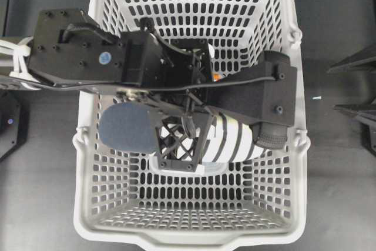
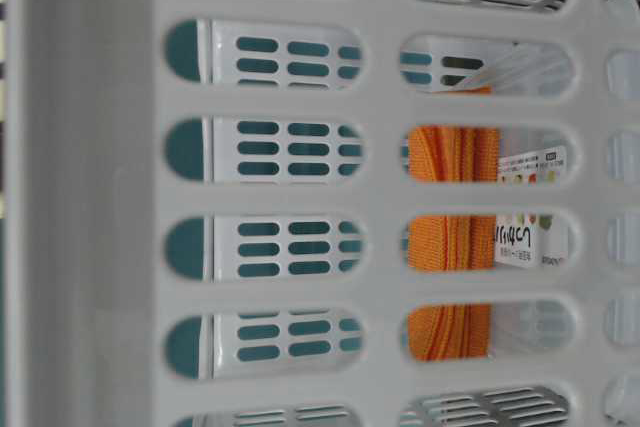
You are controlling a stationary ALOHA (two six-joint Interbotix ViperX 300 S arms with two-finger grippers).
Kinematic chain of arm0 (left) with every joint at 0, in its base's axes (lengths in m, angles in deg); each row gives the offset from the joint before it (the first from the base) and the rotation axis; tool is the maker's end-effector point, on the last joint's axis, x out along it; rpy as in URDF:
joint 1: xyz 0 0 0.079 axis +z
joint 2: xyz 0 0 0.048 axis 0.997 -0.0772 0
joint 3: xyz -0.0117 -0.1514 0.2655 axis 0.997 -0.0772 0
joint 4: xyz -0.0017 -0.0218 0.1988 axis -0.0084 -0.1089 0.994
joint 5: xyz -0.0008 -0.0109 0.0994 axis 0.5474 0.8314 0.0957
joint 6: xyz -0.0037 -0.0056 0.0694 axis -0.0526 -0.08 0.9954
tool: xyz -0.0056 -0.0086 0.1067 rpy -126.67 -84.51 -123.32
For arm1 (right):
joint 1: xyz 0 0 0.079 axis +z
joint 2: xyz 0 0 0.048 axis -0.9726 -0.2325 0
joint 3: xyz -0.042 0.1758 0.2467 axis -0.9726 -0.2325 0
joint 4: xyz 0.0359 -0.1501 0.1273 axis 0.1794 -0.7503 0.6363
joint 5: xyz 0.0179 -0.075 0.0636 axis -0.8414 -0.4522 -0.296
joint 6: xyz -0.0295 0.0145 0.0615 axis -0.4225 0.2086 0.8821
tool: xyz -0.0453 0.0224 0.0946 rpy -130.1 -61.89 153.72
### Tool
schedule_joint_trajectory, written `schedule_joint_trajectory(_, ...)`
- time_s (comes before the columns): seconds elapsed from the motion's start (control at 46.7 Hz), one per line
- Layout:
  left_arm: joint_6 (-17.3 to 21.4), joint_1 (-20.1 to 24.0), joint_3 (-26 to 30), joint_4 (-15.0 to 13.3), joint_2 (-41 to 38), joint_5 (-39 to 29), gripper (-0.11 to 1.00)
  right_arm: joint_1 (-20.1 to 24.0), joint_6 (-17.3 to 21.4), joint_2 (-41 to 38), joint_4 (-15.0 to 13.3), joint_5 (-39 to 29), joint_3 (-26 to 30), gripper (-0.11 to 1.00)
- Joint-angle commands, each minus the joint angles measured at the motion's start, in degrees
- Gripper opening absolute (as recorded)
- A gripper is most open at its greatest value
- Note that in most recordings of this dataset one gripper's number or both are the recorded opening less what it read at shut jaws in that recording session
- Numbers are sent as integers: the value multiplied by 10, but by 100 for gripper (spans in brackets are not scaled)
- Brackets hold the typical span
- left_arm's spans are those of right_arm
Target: Pick up the slipper from the shopping basket with the left arm.
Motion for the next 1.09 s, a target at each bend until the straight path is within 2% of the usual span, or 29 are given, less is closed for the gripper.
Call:
schedule_joint_trajectory(0.0, 0, -1, 13, 3, 9, 0, 5, -1, 1, -4, 2, 6, 7, 74)
schedule_joint_trajectory(1.07, 0, 0, 13, 2, 4, -10, 5, -1, 1, -4, 2, 11, 6, 74)
